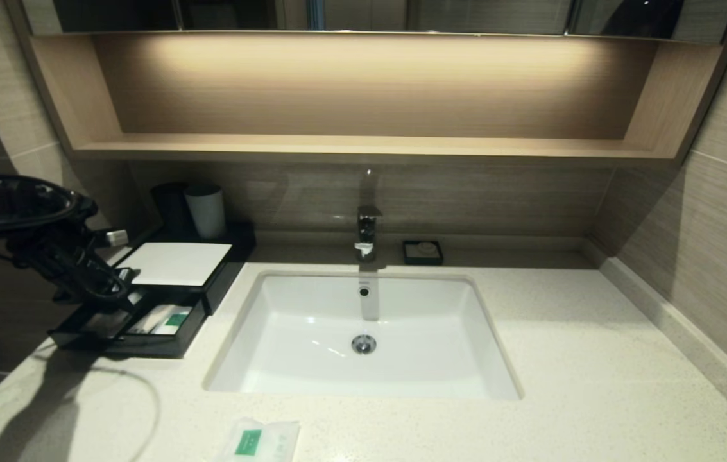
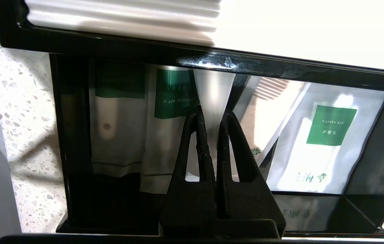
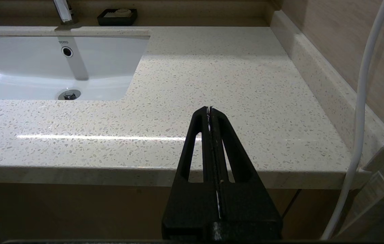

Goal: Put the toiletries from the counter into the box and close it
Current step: Place the bathroom toiletry into the drawer

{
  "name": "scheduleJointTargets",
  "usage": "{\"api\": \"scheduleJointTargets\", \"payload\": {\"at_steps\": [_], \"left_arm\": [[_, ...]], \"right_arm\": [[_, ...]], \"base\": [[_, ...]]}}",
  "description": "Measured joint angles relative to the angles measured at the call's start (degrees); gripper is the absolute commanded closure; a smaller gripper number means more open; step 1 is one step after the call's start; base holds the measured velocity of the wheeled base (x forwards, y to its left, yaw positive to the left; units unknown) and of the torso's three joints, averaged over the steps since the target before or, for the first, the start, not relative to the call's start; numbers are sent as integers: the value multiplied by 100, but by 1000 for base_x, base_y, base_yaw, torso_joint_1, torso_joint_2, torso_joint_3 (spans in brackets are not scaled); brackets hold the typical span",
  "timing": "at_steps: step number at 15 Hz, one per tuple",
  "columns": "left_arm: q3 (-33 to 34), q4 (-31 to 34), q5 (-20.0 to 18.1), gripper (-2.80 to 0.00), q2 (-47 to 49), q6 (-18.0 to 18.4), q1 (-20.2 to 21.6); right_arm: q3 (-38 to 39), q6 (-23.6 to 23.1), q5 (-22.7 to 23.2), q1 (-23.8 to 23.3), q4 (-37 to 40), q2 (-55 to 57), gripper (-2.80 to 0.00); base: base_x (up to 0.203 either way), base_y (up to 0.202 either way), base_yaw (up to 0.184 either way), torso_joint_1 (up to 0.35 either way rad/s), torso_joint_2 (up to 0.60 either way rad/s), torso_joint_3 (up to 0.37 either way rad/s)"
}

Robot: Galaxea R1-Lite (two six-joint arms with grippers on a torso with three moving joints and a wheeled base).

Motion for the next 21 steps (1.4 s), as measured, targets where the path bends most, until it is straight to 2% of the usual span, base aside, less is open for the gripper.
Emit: {"api": "scheduleJointTargets", "payload": {"at_steps": [8, 9, 10, 21], "left_arm": [[0, -48, 15, 0, 18, 33, 24], [0, -52, 16, -119, 18, 57, 35], [0, -54, 16, -280, 21, 72, 45], [2, -68, -1, -280, -84, 54, 55]], "right_arm": [[0, -1, 0, 0, 0, 0, 0], [0, 0, 2, 0, -1, 0, 0], [0, -2, 2, 0, 0, 0, 0], [0, 0, 0, 0, 0, 0, 0]], "base": [[0, 0, 0, 0, 0, 0], [0, 0, 0, 0, 0, 0], [0, 0, 0, 0, 0, 0], [0, 0, 0, 0, 0, 0]]}}
